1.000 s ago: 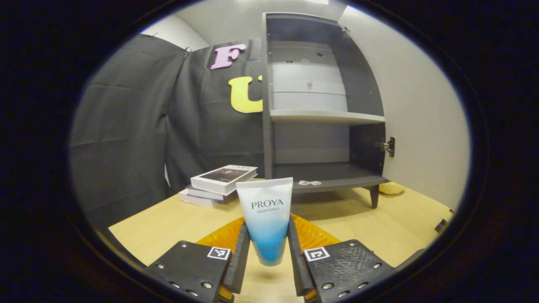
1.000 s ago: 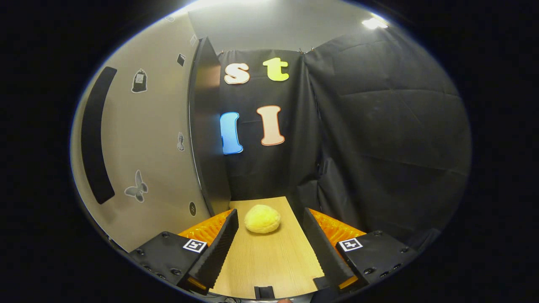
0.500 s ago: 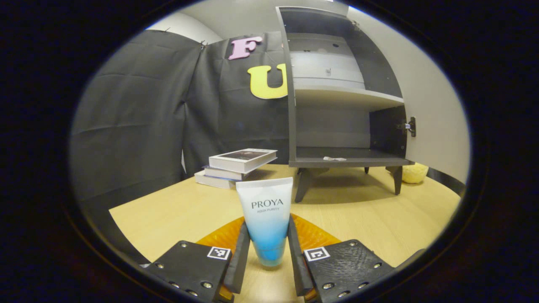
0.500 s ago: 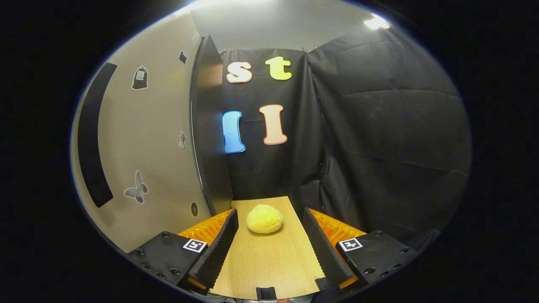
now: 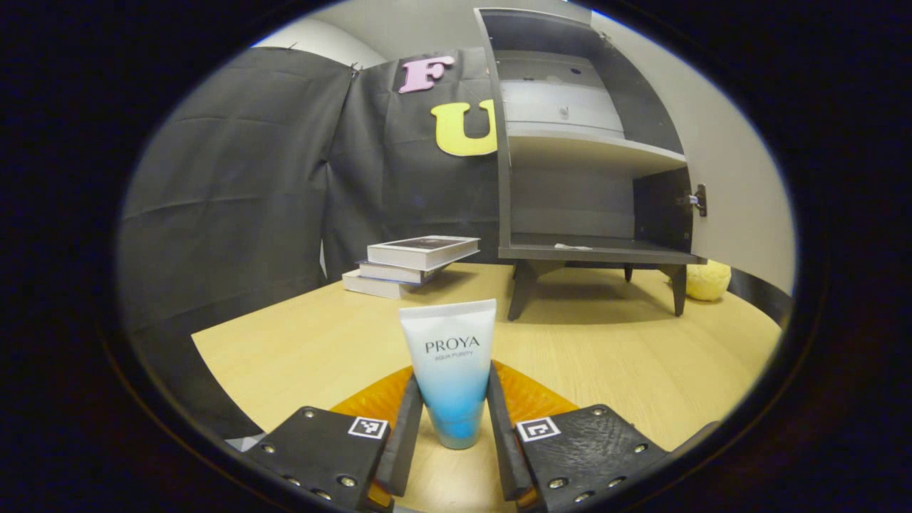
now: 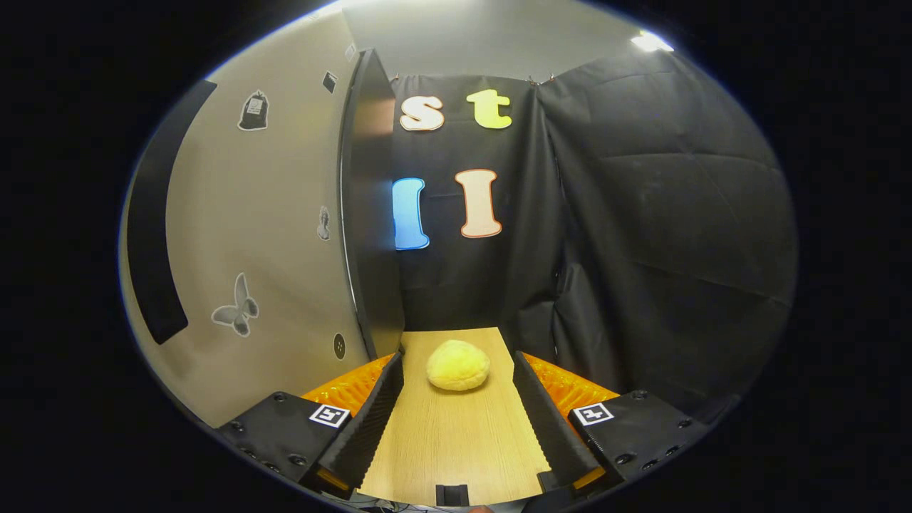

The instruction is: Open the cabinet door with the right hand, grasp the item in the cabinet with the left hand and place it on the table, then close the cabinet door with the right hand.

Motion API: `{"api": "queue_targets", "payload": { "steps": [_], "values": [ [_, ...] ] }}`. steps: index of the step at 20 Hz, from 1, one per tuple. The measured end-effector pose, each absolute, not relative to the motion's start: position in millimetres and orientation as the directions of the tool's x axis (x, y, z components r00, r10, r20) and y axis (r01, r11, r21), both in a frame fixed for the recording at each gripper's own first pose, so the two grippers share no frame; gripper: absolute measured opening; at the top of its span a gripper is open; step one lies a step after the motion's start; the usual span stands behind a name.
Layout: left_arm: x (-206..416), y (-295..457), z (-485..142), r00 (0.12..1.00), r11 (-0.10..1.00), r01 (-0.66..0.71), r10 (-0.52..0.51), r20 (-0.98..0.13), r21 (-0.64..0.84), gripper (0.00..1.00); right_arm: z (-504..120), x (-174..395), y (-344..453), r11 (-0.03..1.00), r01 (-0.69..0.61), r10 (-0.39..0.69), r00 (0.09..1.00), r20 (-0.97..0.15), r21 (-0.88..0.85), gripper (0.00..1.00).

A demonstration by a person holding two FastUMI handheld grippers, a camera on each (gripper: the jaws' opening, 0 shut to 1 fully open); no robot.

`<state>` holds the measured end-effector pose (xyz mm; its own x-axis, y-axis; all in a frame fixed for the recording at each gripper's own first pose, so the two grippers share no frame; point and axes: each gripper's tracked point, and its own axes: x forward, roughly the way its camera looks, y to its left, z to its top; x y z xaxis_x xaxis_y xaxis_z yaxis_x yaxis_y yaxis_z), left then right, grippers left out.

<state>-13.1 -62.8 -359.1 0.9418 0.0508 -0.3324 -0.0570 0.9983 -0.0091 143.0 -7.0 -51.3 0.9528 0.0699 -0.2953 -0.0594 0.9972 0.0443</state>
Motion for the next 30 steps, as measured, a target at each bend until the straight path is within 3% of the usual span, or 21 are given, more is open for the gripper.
{"api": "queue_targets", "payload": {
  "steps": [2, 3, 5, 7, 8, 9, 16, 17, 18, 21, 22, 23, 27, 29, 30],
  "values": [
    [-20.7, -64.5, -356.7, 0.944, 0.998, -0.057, 0.050, -0.327, -0.011, 0.53, -52.7, 144.4, -3.8, 0.997, -0.067, 0.077, 0.951, -0.300, 0.042, 0.93],
    [-25.0, -66.2, -355.7, 0.943, 0.998, -0.054, 0.048, -0.329, -0.010, 0.55, -53.4, 144.5, -3.2, 0.997, -0.069, 0.079, 0.950, -0.303, 0.042, 0.98],
    [-26.9, -66.9, -349.9, 0.944, 0.998, -0.057, 0.052, -0.325, -0.007, 0.59, -53.9, 143.5, -1.2, 0.996, -0.074, 0.083, 0.949, -0.304, 0.042, 0.98],
    [-24.5, -66.5, -341.4, 0.949, 0.998, -0.067, 0.064, -0.309, 0.002, 0.75, -52.8, 143.6, -0.2, 0.996, -0.076, 0.085, 0.950, -0.301, 0.039, 0.98],
    [-24.9, -65.8, -336.4, 0.949, 0.997, -0.074, 0.072, -0.306, 0.005, 0.92, -52.8, 143.2, 0.5, 0.996, -0.079, 0.087, 0.950, -0.298, 0.041, 0.98],
    [-23.5, -64.6, -330.5, 0.949, 0.997, -0.082, 0.079, -0.306, 0.005, 0.94, -51.2, 142.1, 0.5, 0.996, -0.081, 0.091, 0.951, -0.295, 0.045, 0.98],
    [-18.8, -51.0, -217.9, 0.962, 0.994, -0.108, 0.107, -0.251, 0.010, 0.94, -16.8, 137.4, 4.7, 0.986, -0.130, 0.150, 0.965, -0.216, 0.104, 0.98],
    [-18.6, -49.0, -197.2, 0.963, 0.994, -0.107, 0.106, -0.248, 0.010, 0.92, -9.4, 136.8, 6.9, 0.982, -0.147, 0.169, 0.964, -0.203, 0.120, 0.93],
    [-18.6, -46.5, -177.9, 0.963, 0.994, -0.112, 0.111, -0.245, 0.009, 0.92, -2.7, 136.3, 8.7, 0.977, -0.163, 0.187, 0.964, -0.188, 0.135, 0.98],
    [-18.2, -40.1, -120.8, 0.968, 0.993, -0.119, 0.115, -0.221, -0.003, 0.92, 20.0, 134.7, 6.0, 0.971, -0.180, 0.202, 0.970, -0.138, 0.157, 0.98],
    [-17.7, -37.8, -107.8, 0.970, 0.993, -0.117, 0.114, -0.214, -0.001, 0.94, 25.0, 133.5, 6.8, 0.969, -0.186, 0.207, 0.970, -0.128, 0.163, 0.93],
    [-16.6, -36.3, -95.3, 0.971, 0.994, -0.110, 0.109, -0.213, 0.003, 0.94, 29.7, 132.6, 7.3, 0.967, -0.192, 0.214, 0.969, -0.124, 0.169, 0.98],
    [-4.8, -32.4, -53.6, 0.978, 0.997, -0.068, 0.072, -0.193, 0.028, 0.92, 46.4, 126.3, 11.5, 0.971, -0.191, 0.206, 0.973, -0.106, 0.141, 0.98],
    [3.8, -34.4, -37.2, 0.986, 0.999, -0.034, 0.035, -0.165, 0.011, 0.94, 52.2, 120.7, 22.5, 0.974, -0.185, 0.198, 0.975, -0.097, 0.128, 0.92],
    [6.9, -32.0, -34.6, 0.987, 1.000, -0.022, 0.023, -0.161, 0.009, 0.94, 53.2, 117.7, 30.1, 0.975, -0.185, 0.197, 0.975, -0.098, 0.125, 0.98]
  ]
}}
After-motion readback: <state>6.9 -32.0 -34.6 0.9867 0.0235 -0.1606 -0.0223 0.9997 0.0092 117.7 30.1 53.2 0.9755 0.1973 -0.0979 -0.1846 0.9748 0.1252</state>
